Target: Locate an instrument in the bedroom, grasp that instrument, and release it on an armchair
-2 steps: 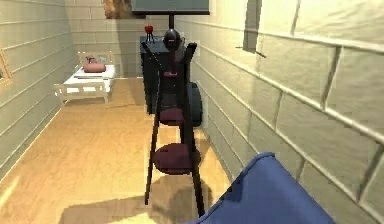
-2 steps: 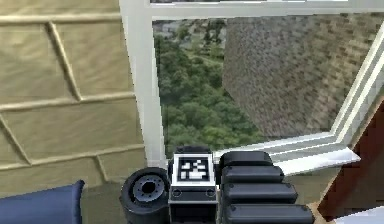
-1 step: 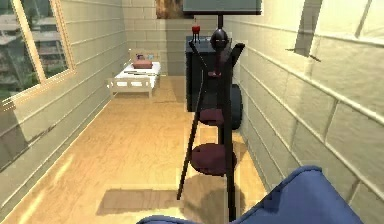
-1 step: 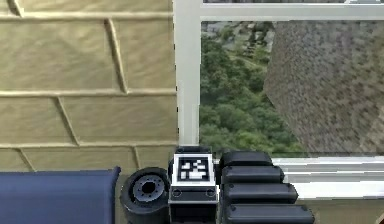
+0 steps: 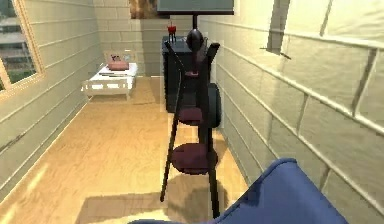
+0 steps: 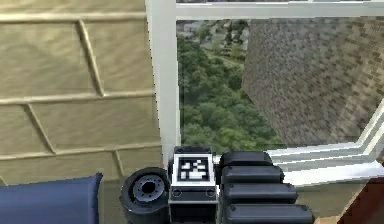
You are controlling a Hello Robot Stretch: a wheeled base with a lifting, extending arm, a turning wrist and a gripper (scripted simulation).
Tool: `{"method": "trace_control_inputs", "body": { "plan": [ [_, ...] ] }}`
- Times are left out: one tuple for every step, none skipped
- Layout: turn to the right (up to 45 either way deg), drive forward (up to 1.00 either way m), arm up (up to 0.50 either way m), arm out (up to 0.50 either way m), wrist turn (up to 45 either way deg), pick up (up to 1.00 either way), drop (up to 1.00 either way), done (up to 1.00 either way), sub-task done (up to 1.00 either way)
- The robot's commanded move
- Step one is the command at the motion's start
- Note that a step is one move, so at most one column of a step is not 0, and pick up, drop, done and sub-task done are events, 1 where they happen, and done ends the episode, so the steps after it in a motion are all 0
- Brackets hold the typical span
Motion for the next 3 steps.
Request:
{"method": "trace_control_inputs", "body": {
  "plan": [
    [-6.0, 0.0, 0.0, 0.0, 0.0, 0.0, 0.0, 0.0, 0.0],
    [9.0, 0.0, 0.0, 0.0, 0.0, 0.0, 0.0, 0.0, 0.0],
    [3.0, 0.0, 0.0, 0.0, 0.0, 0.0, 0.0, 0.0, 0.0]
  ]
}}
